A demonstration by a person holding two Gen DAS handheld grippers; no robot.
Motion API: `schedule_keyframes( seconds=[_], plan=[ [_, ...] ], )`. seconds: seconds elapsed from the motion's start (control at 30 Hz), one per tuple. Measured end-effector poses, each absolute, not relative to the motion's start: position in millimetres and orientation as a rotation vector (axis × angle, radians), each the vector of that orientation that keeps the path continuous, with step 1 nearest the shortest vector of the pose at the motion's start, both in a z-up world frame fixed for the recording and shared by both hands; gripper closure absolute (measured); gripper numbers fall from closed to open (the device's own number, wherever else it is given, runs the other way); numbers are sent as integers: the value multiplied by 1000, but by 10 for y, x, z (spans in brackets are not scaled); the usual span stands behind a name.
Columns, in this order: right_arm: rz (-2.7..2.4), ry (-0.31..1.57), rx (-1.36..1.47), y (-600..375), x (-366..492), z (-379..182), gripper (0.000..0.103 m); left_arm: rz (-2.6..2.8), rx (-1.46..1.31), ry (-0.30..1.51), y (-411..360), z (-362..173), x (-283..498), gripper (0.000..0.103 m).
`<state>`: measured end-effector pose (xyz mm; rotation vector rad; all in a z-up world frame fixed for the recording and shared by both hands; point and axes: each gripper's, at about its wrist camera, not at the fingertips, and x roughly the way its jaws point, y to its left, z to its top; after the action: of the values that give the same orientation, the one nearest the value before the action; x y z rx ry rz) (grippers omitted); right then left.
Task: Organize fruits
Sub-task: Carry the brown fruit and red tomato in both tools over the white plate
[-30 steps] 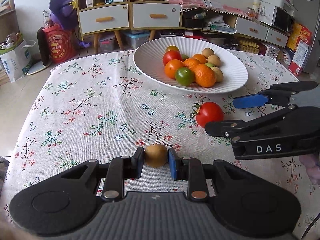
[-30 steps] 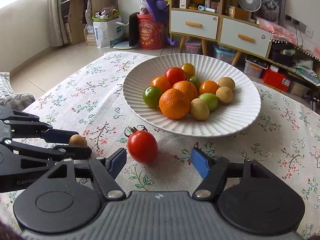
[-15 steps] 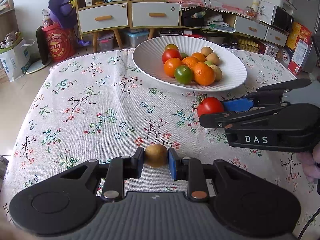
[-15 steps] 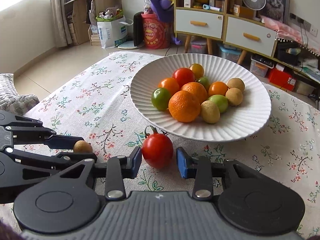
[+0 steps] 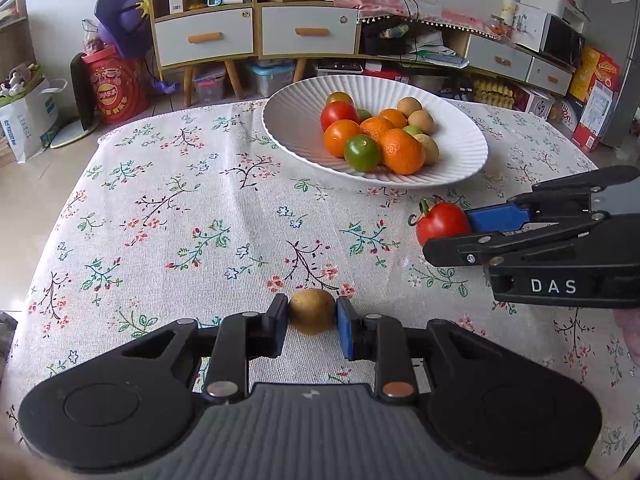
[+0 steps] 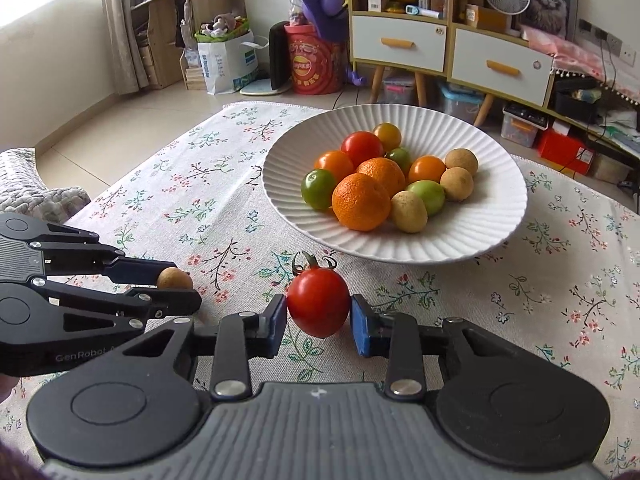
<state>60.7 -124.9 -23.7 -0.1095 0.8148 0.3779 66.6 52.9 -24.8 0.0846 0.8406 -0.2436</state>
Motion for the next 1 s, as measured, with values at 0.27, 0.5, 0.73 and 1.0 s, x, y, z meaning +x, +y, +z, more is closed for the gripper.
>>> schedule_keyframes(
  seconds=[0.27, 0.5, 0.73, 1.0],
  plan=[
    [368, 808, -90, -1413, 520, -160, 72, -257, 65, 821, 509, -146, 635, 86],
    [349, 788, -64, -1518, 501, -77, 72, -274, 48, 793, 434, -25, 644, 86],
    [336, 754, -37, -1569, 536, 25, 72, -288, 25, 755, 326, 130, 716, 86],
    [301, 706, 2, -1660, 666, 142, 72, -274, -17, 701, 232, 317, 872, 86]
  ],
)
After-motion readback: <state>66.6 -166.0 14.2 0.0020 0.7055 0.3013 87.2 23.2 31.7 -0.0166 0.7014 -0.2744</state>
